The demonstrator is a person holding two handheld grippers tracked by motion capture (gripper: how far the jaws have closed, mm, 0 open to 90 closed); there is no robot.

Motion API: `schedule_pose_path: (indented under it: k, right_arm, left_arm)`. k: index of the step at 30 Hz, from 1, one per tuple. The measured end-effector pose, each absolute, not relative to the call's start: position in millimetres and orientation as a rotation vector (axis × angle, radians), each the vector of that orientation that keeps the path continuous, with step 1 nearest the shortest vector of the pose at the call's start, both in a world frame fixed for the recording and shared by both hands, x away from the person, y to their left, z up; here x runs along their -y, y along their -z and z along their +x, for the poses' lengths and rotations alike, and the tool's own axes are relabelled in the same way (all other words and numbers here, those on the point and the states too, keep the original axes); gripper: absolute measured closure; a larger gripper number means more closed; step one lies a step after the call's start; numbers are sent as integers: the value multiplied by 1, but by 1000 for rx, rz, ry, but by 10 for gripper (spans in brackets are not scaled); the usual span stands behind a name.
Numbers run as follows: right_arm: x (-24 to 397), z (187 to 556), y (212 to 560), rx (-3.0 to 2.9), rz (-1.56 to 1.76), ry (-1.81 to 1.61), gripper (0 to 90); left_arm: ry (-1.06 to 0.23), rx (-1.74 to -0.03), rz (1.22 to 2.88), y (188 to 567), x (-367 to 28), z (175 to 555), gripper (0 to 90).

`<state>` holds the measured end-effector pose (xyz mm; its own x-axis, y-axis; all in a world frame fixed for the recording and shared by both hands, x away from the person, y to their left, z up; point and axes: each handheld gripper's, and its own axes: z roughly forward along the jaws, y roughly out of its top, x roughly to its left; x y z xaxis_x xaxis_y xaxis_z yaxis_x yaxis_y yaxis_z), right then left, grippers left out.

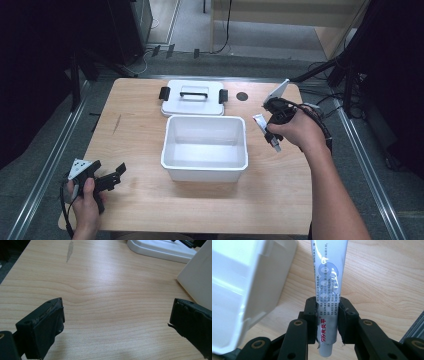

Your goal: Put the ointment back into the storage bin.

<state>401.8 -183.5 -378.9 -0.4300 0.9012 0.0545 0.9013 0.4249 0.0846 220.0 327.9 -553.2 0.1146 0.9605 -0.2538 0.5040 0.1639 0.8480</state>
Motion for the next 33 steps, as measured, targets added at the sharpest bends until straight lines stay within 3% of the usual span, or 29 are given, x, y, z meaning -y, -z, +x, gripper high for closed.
schedule_pose_path:
  k: [9, 20, 33]
  right_arm:
    - [153, 395, 347, 2712, -1589, 194, 725]
    - [116, 388, 339, 2841, -1331, 251, 725]
    - [89, 373, 358, 3148, -423, 411, 724]
  left_arm:
    - [-626, -1522, 1471, 553, -328, 220, 0]
    - [-623, -1522, 1467, 553, -328, 220, 0]
    - [-623, -1522, 1467, 553, -328, 220, 0]
